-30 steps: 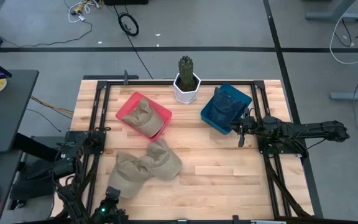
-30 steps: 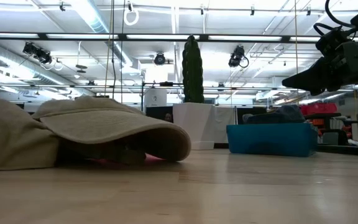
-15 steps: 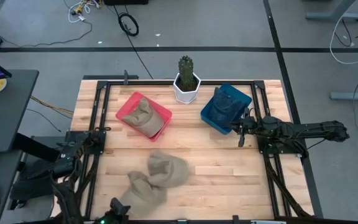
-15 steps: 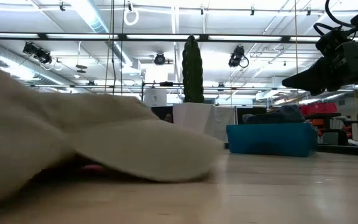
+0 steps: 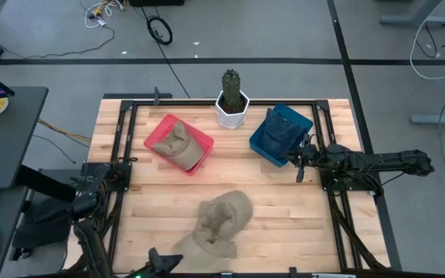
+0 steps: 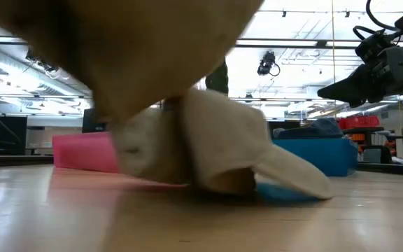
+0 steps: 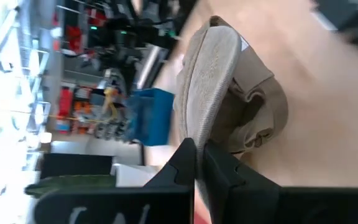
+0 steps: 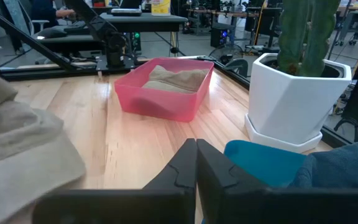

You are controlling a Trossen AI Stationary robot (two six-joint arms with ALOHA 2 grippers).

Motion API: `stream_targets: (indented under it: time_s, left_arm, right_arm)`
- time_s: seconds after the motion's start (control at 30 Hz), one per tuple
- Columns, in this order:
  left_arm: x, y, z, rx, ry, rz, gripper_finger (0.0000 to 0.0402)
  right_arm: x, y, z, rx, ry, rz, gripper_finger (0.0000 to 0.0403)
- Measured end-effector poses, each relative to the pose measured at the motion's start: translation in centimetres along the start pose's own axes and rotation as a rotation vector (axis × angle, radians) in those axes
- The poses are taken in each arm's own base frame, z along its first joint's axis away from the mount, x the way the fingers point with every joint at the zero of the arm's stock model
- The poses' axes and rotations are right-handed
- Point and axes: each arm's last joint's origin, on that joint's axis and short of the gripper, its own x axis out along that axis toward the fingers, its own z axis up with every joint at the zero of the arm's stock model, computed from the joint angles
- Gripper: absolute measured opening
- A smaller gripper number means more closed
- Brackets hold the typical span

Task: Pick & Place hat
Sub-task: Put the left brown cap into the red bin

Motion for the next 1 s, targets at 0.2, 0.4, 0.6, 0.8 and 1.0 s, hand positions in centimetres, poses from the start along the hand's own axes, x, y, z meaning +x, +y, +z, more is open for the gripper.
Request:
stream_targets:
  time_s: [0.2, 0.4, 0.6, 0.8, 1.0]
  left_arm:
    - [2.1, 3.2, 0.3, -0.054, 0.012, 0.085, 0.0012]
    - [3.5, 6.7, 0.1, -0.118, 0.038, 0.119, 0.0012]
    - [5.4, 8.7, -0.2, -0.121, 0.089, 0.135, 0.0012]
    - [8.5, 10.0, -0.7, -0.146, 0.193, 0.099, 0.0012]
    - [11.8, 11.4, -1.4, -0.157, 0.297, 0.077, 0.0012]
  right_arm:
    - [0.0, 0.0, 0.0, 0.0, 0.0, 0.0, 0.0009]
    - [0.0, 0.0, 0.0, 0.0, 0.0, 0.0, 0.0009]
    - [0.0, 0.0, 0.0, 0.0, 0.0, 0.0, 0.0009]
    - [0.0, 0.0, 0.0, 0.0, 0.0, 0.0, 0.0009]
    - [0.0, 0.0, 0.0, 0.0, 0.0, 0.0, 0.0009]
